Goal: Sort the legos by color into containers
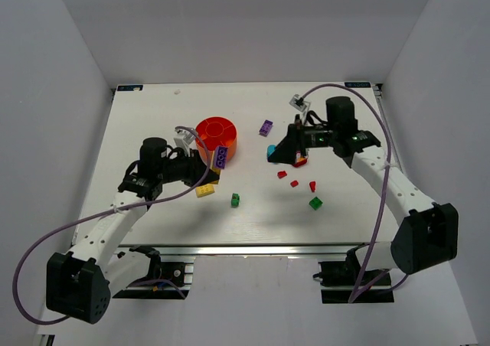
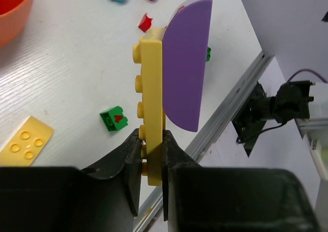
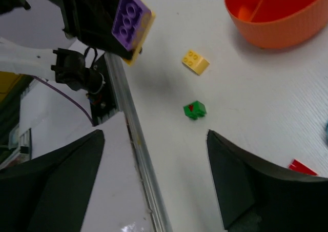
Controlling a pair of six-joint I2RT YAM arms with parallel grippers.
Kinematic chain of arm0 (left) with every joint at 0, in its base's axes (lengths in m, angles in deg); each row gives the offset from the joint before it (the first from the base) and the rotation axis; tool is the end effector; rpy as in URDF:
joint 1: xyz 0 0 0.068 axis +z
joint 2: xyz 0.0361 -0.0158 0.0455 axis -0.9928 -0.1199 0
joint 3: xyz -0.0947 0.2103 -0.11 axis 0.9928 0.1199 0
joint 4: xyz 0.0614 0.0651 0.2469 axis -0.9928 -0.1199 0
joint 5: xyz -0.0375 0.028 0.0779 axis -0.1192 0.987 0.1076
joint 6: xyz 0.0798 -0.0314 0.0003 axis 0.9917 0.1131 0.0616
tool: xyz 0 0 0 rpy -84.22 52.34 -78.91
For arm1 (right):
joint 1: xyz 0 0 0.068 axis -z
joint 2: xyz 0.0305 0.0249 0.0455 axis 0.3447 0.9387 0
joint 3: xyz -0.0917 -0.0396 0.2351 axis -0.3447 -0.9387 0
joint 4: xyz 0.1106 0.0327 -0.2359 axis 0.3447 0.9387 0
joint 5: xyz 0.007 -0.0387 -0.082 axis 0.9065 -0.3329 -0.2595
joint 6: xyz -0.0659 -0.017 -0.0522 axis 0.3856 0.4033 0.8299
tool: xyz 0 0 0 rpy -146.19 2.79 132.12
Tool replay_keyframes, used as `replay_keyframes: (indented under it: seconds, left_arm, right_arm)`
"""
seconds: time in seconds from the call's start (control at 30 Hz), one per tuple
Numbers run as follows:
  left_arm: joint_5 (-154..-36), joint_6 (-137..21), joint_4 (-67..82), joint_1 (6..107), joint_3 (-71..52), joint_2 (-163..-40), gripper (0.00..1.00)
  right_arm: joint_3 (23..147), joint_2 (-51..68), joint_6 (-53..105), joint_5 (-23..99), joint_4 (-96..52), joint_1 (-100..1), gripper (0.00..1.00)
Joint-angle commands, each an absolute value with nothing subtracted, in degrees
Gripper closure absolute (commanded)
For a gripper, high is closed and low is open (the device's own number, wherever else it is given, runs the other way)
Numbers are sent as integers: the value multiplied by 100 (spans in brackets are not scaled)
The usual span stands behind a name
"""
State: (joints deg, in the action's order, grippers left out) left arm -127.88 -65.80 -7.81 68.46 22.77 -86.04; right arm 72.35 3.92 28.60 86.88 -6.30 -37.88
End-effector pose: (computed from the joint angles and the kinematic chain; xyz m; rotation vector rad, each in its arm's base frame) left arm 0.2361 -0.1134 0.2294 0.3504 2.1576 -1.1167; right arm 0.2834 0.1564 0.2937 -0.8352 1.8934 1.2509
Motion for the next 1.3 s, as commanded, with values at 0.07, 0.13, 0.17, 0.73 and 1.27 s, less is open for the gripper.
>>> replay_keyframes:
  seconds: [0.07,0.13,0.17,0.73,1.27]
  left_arm:
    - [-12206,-6300,-756,6379,2105,-8360,100]
    - [-11768,-6273,-765,6264,2123,-8333,100]
    - [-11626,-6256,-774,6211,2132,-8359,100]
    - [-9902,-6071,-967,5437,1921,-8430,100]
    - [-9454,-6132,-994,5103,1886,-8579,100]
  right_arm:
    - [8146,998,1067,7832,-1363,-4582,11]
    - [8313,1175,839,7691,-1433,-4995,11]
    - [8453,1307,602,7534,-1476,-5092,11]
    - [9843,2556,178,5599,-413,-6112,11]
    - [9939,2749,160,5792,-440,-6209,44]
